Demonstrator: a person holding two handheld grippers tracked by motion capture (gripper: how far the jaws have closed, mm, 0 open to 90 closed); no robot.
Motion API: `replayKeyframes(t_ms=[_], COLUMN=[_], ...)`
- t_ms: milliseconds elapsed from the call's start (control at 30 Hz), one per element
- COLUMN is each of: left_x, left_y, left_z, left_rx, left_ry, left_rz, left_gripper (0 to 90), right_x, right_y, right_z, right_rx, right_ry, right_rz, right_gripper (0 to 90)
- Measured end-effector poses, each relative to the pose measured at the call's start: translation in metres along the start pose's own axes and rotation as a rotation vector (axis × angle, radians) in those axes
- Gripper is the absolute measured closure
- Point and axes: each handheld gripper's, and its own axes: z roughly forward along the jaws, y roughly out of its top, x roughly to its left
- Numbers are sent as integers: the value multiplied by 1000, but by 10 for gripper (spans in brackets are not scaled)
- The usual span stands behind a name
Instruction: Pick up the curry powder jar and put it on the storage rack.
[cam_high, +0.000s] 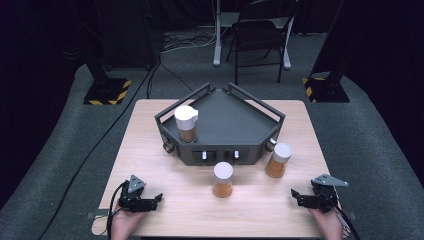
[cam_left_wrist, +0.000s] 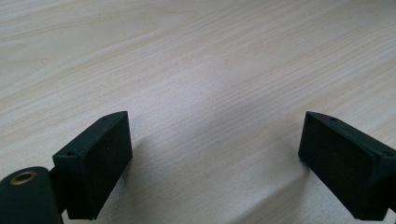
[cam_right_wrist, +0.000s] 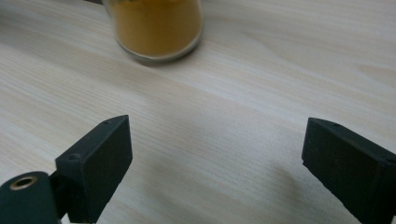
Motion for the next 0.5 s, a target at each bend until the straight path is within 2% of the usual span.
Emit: replayKeyframes(t_ms=[100,500], left_x=[0,0], left_y=[0,0], left_z=[0,0], left_rx=[0,-1], left_ry=[0,-1], left_rz=[0,-1], left_gripper=[90,89], right_x=[1,4], right_y=[-1,5], right_z=[-4,-10], right_rx=[-23,-53], right_ry=[18,114], right_rz=[-2,0], right_gripper=[82,95])
